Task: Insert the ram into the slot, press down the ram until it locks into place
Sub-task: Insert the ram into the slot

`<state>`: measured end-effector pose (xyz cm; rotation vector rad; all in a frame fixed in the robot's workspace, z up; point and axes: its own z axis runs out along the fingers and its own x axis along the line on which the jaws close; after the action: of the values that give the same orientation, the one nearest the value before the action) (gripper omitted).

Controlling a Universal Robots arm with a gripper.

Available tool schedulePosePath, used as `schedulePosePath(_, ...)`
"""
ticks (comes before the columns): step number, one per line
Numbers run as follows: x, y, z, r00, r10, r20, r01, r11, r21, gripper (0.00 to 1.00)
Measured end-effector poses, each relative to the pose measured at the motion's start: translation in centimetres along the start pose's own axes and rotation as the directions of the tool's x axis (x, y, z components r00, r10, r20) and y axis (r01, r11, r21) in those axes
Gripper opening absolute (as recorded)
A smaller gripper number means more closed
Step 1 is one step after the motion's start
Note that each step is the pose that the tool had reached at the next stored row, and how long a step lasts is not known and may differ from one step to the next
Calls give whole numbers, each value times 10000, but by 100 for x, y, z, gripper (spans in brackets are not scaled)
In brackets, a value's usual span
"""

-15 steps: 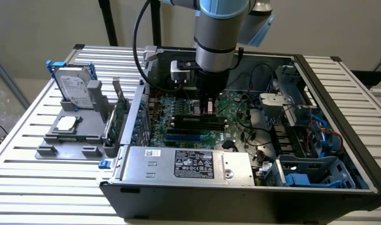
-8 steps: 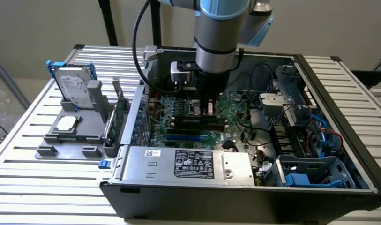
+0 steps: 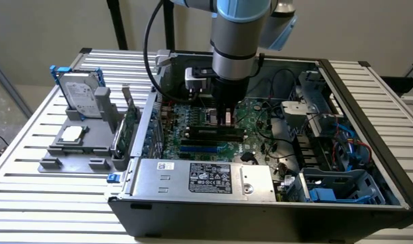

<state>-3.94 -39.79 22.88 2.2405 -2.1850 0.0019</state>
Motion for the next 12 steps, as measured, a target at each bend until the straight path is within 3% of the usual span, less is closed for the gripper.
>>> schedulePosePath(12, 0, 0, 42, 10000, -7, -5, 7, 10000, 0, 14)
